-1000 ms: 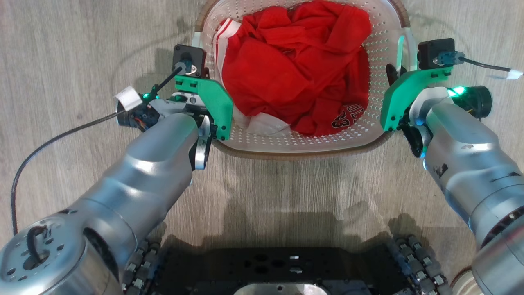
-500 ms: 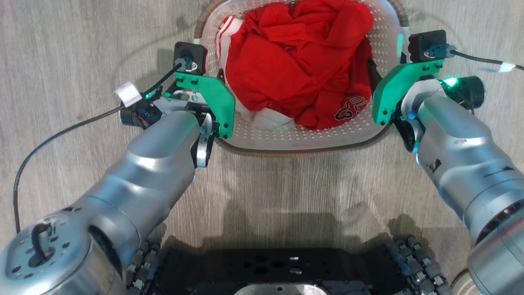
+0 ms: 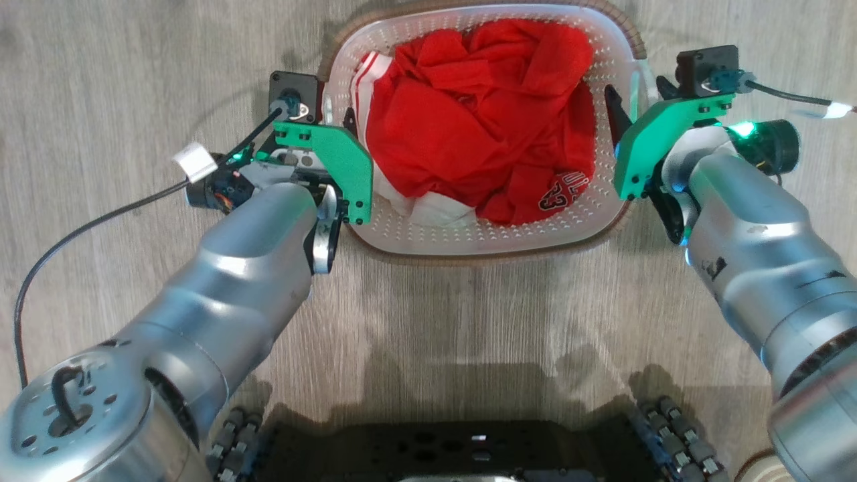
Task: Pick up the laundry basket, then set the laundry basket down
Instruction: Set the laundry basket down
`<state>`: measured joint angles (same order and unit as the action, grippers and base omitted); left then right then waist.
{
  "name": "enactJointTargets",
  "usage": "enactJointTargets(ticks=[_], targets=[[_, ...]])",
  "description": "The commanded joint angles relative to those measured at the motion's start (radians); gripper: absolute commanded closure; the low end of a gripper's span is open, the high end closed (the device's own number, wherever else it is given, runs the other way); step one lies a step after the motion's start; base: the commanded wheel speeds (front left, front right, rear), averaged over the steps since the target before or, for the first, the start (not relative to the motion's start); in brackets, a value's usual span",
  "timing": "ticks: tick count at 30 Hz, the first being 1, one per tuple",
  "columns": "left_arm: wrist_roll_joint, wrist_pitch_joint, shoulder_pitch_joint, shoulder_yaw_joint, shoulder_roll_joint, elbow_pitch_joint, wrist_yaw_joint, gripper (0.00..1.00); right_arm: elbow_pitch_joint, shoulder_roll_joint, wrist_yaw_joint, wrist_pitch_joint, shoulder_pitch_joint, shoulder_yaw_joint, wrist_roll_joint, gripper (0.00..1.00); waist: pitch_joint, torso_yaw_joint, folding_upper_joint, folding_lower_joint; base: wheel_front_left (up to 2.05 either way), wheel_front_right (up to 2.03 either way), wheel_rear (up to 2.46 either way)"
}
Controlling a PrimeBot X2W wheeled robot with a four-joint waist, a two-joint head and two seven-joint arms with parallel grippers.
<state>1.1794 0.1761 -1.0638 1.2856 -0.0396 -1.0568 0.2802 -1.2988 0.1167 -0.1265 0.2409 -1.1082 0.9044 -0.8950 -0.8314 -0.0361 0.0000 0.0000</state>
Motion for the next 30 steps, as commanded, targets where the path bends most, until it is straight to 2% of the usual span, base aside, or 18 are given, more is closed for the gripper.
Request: enactJointTargets(ticks=[1,8,12,15,18,19,21,25,30], targets=[[0.007,0.019,0.018,-0.005,-0.011,-0.002,-0.004,0.0,0.008,0.0,-0.004,0.016,0.03,-0.005,0.011,0.0,0.017,0.001,0.0,0.0,0.0,0.0,0.0],[0.03,0.071,0.022,-0.018,-0.011,-0.002,-0.011,0.0,0.02,0.013,-0.004,0.02,0.005,-0.078,0.051,0.0,0.076,0.001,0.0,0.0,0.0,0.0,0.0],[0.021,0.084,0.015,-0.081,-0.011,0.027,-0.01,0.0,0.08,0.045,-0.004,0.021,0.01,-0.164,0.114,0.0,0.119,-0.003,0.0,0.0,0.0,0.0,0.0],[-0.074,0.085,0.025,-0.189,-0.011,0.087,0.01,0.0,0.154,0.071,-0.004,0.021,0.034,-0.256,0.189,0.0,0.154,-0.008,0.0,0.0,0.0,0.0,0.0],[-0.218,0.085,0.076,-0.318,-0.011,0.162,0.026,0.0,0.248,0.082,-0.004,0.021,0.082,-0.363,0.287,0.0,0.197,-0.009,0.0,0.0,0.0,0.0,0.0],[-0.218,0.085,0.076,-0.318,-0.011,0.162,0.026,0.0,0.248,0.082,-0.004,0.021,0.082,-0.363,0.287,0.0,0.197,-0.009,0.0,0.0,0.0,0.0,0.0],[-0.324,0.085,0.127,-0.41,-0.011,0.226,0.032,0.0,0.317,0.08,-0.004,0.021,0.127,-0.438,0.358,0.0,0.231,-0.01,0.0,0.0,0.0,0.0,0.0],[-0.518,0.085,0.249,-0.567,-0.013,0.353,0.027,0.0,0.456,0.054,-0.004,0.021,0.233,-0.576,0.489,0.0,0.304,-0.012,0.0,0.0,0.0,0.0,0.0],[-0.693,0.086,0.402,-0.714,-0.013,0.502,0.003,0.0,0.614,0.004,-0.004,0.021,0.364,-0.695,0.603,0.0,0.395,-0.012,0.0,0.0,0.0,0.0,0.0]])
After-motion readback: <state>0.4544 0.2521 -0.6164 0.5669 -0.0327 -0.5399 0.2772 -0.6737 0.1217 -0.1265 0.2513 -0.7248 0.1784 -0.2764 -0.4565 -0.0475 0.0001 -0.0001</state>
